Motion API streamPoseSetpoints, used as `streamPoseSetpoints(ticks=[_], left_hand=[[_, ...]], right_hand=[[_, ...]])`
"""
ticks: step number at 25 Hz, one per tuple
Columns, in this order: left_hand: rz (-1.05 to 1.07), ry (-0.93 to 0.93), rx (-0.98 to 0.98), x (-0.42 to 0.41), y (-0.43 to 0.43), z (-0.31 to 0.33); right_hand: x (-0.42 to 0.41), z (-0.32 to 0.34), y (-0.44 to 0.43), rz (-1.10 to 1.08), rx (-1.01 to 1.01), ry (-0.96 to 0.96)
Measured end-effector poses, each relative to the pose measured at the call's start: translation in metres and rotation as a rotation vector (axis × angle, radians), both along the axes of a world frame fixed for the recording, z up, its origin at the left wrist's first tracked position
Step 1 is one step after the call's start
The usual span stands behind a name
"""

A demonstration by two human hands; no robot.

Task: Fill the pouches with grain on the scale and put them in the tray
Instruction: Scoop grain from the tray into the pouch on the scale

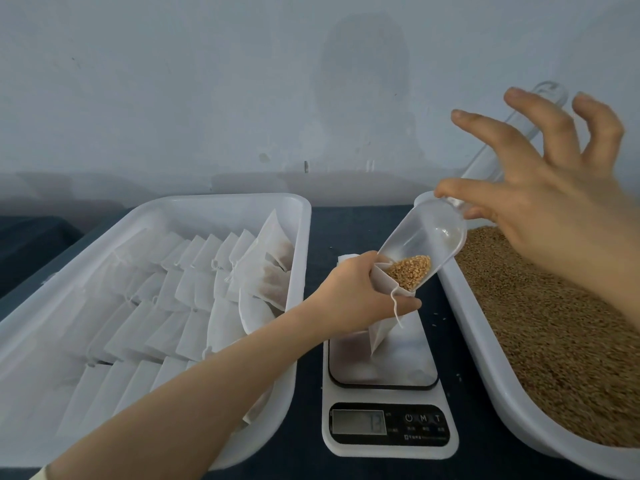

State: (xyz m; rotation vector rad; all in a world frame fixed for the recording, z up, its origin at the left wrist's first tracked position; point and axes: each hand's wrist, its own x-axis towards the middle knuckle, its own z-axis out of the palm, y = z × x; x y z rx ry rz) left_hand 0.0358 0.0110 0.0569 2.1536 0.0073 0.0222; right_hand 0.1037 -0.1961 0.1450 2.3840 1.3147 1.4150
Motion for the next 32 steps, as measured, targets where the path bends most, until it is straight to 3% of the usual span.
streamPoseSetpoints(ticks=[19, 32], left_hand=[[-0.02, 0.02, -0.053, -0.001, -0.001, 0.004], [-0.018, 0.022, -0.049, -0.002, -0.001, 0.004]], right_hand=[[-0.027, 0.025, 0.02, -0.011, -0.252, -0.232], [-0.026, 0.029, 0.015, -0.002, -0.255, -0.191]])
